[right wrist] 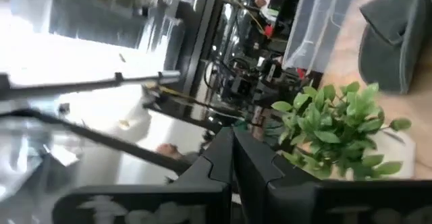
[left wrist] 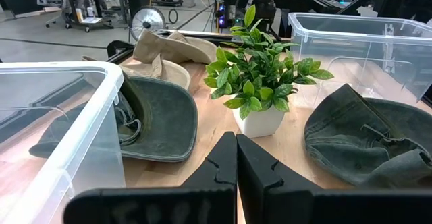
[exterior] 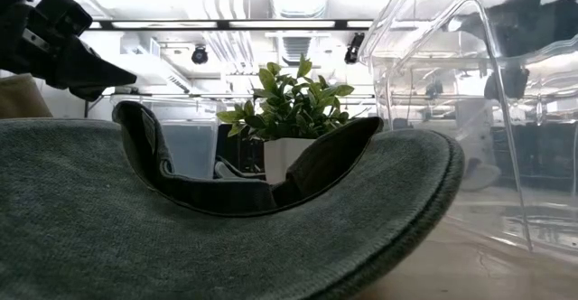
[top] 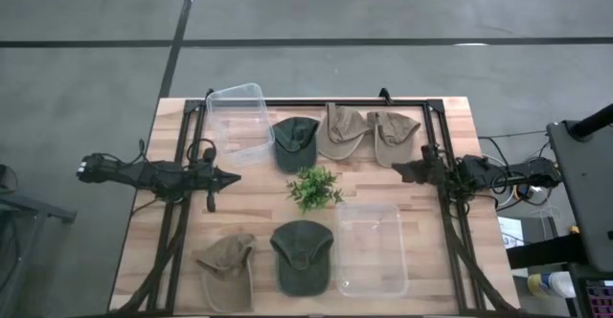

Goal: Pick & Place hat
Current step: Put the right brown cap into the top transparent bin

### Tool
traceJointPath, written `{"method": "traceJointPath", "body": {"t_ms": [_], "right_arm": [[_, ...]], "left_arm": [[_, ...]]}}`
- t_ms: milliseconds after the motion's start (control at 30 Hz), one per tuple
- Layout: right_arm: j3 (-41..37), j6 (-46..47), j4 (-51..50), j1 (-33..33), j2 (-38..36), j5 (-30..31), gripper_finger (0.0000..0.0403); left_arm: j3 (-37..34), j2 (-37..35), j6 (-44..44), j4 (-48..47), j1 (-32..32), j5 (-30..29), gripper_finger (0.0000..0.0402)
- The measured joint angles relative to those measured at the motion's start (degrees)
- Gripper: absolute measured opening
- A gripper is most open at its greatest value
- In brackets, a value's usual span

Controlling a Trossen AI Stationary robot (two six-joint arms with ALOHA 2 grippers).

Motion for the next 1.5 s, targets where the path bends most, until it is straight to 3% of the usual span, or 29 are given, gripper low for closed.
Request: {"method": "traceJointPath", "body": {"t_ms": [200,433,600,767,867,1033,1300,1500], "right_arm": [[-0.02,6.57,2.63,0.09,3.40,-0.19,0.0019],[0.00,2.42,15.85,0.12,11.80,-0.51,0.0082],[3.04,1.22,16.42,0.09,17.68,-1.30,0.0140],[10.25,-4.47,13.54,0.09,23.17,-3.50,0.0167],[17.37,-4.96,3.91,0.08,26.39,-3.65,0.0168],[32.88,-4.00,-21.03,-1.48,32.72,-2.91,0.0156],[57.28,-3.07,-63.91,-3.22,45.82,4.39,0.0144],[68.12,0.31,-87.70,-5.69,55.37,5.70,0.0155]], "left_arm": [[0.00,0.00,0.00,0.00,0.00,-0.02,0.0000],[0.00,0.00,-0.01,0.00,-0.01,-0.01,0.0000],[0.00,0.00,-0.02,0.00,-0.02,0.01,0.0000],[0.00,0.00,-0.01,0.00,-0.01,-0.01,0.0000],[0.00,0.00,0.00,0.02,0.00,0.00,0.0000],[0.00,0.00,-0.01,0.00,-0.01,-0.01,0.0000],[0.00,0.00,0.00,0.00,0.00,-0.02,0.0000],[0.00,0.02,0.00,0.00,0.00,-0.02,0.0000]]}}
